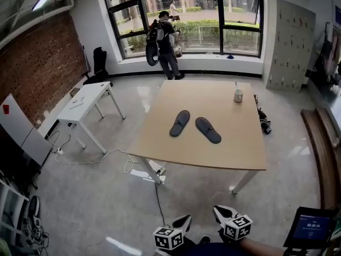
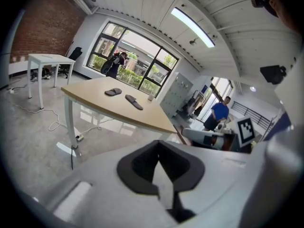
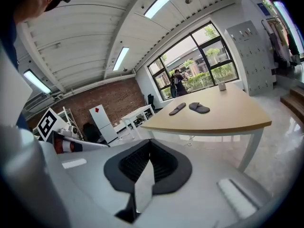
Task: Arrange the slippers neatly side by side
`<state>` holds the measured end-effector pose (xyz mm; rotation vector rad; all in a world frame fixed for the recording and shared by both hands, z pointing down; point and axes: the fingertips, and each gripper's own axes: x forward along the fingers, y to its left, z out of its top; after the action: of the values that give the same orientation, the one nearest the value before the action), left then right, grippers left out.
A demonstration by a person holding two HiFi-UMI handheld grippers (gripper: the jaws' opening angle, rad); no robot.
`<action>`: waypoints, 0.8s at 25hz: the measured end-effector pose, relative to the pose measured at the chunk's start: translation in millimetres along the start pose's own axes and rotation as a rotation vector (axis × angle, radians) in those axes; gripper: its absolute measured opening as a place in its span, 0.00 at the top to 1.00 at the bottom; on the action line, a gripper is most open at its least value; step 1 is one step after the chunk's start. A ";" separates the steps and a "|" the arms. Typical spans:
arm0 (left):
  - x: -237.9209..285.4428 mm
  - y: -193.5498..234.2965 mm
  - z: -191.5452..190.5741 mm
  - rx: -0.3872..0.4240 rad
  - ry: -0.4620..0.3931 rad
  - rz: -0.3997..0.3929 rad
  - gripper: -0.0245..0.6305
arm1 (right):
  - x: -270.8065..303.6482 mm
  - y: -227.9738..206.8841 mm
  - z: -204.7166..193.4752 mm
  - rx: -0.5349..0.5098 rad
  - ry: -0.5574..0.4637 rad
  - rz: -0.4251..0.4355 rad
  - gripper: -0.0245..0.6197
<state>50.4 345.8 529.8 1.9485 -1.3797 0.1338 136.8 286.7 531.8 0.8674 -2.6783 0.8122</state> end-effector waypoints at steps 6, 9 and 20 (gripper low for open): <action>31.9 25.7 34.3 0.011 0.022 -0.026 0.96 | 34.7 -21.7 22.6 0.011 -0.008 -0.030 0.95; 61.6 33.0 49.0 0.033 0.043 -0.062 0.96 | 44.1 -47.8 39.9 0.013 -0.033 -0.081 0.95; 165.8 103.1 164.5 0.109 0.103 -0.230 0.96 | 128.8 -125.2 127.2 0.092 -0.114 -0.298 0.95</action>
<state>-19.8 100.6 540.2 2.1444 -1.0934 0.2003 103.7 69.2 527.3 1.3325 -2.5311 0.8403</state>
